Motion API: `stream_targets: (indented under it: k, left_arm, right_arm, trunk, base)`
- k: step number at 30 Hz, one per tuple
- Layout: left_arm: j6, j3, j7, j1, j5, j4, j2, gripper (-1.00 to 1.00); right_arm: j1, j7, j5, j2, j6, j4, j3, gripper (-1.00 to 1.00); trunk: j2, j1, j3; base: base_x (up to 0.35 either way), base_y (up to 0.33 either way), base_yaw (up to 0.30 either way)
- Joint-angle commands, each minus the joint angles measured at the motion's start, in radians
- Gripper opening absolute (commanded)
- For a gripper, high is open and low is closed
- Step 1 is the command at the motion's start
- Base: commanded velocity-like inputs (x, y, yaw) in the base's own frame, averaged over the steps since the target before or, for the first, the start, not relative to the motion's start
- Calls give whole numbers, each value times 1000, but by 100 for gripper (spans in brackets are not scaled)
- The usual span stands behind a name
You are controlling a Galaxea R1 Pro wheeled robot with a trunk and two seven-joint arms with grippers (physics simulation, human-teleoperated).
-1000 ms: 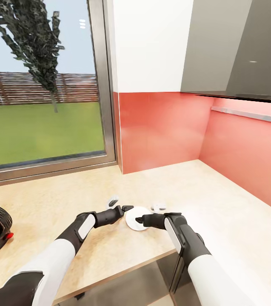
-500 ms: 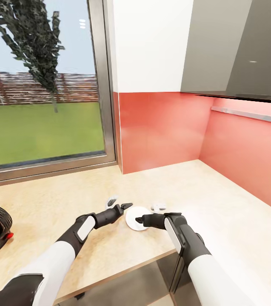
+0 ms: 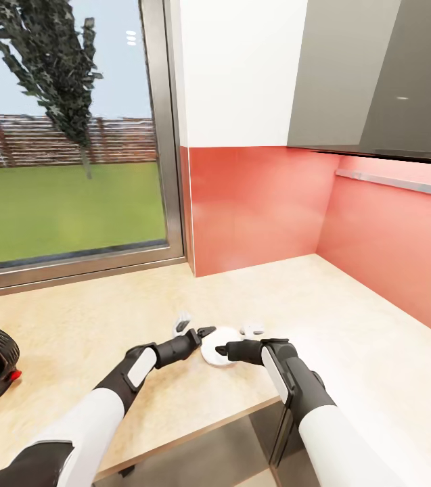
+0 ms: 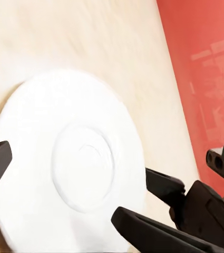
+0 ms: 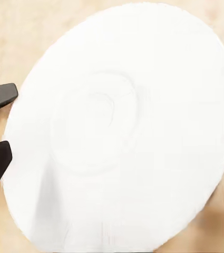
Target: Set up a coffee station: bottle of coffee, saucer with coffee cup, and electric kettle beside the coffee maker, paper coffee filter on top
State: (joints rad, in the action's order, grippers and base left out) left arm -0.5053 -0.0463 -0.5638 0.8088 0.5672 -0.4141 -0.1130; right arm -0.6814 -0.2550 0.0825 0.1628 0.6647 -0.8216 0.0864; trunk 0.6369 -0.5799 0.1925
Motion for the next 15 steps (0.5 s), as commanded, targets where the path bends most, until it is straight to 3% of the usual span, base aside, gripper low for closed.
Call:
stream_targets:
  k: [1,15]
  left_arm:
    - [-8,-4,-1,0,2,0,-2,100]
    - [-9,-4,-1,-2,10,-1,-4,100]
  right_arm:
    - [0,5,12,0,10,15,1,100]
    - [0,5,12,0,10,15,1,100]
  trunk:
    - [1,0,2]
    - [1,0,2]
  base:
    - [0,0,0]
    - [0,0,0]
